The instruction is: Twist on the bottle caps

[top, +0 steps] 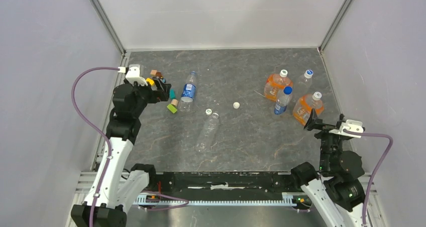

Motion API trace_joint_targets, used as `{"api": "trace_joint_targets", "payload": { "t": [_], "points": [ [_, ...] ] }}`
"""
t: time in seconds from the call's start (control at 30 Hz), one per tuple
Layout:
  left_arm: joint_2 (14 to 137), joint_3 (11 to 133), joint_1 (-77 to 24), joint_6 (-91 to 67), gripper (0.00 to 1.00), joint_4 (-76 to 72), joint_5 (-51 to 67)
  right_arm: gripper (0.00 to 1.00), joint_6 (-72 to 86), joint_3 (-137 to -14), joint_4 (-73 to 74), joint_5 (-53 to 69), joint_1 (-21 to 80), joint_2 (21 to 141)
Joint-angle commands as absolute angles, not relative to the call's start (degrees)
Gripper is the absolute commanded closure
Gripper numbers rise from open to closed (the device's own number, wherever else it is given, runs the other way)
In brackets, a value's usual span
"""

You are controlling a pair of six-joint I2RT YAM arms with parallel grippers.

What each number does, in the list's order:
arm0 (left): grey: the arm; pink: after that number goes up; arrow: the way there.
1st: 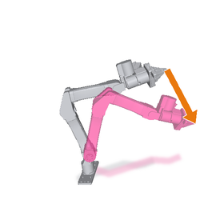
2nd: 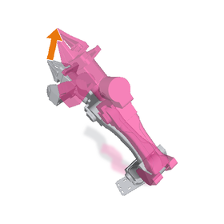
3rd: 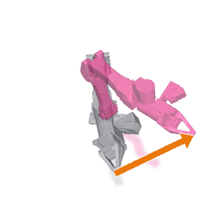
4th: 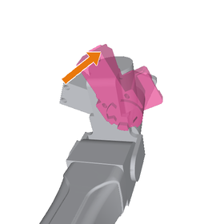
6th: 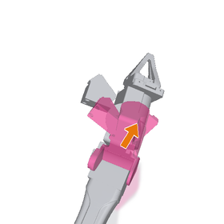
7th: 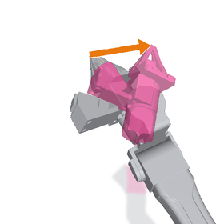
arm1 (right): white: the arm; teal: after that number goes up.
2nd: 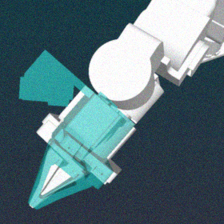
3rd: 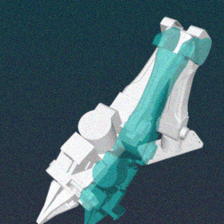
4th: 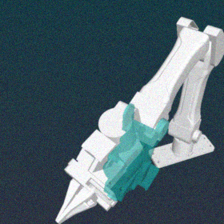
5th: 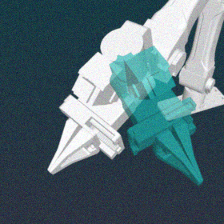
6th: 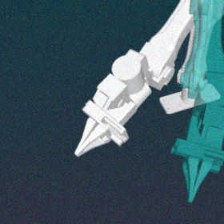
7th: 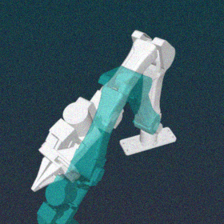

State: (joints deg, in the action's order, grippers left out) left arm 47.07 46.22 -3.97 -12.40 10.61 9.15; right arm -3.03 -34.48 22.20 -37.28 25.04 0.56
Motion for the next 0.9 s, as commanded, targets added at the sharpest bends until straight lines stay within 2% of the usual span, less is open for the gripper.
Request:
{"api": "trace_joint_targets", "payload": {
  "t": [0.0,0.3,0.57,0.87],
  "points": [
    [46.2,46.5,-5.6,-8.6,0.00,9.3,8.2,0.02,-2.9,-37.1,23.8,-35.2,25.2,2.6],
    [49.9,48.3,-10.4,-8.7,0.00,11.6,8.2,0.02,-4.0,-38.7,22.7,-31.2,25.3,10.4],
    [59.4,56.0,-18.5,-11.9,0.00,20.3,6.5,0.02,-3.6,-31.7,17.9,-29.6,25.3,7.9],
    [79.0,69.1,-35.3,-16.6,0.03,25.4,-8.1,0.02,-4.2,-24.9,15.5,-30.9,25.3,2.0]
  ]
}}
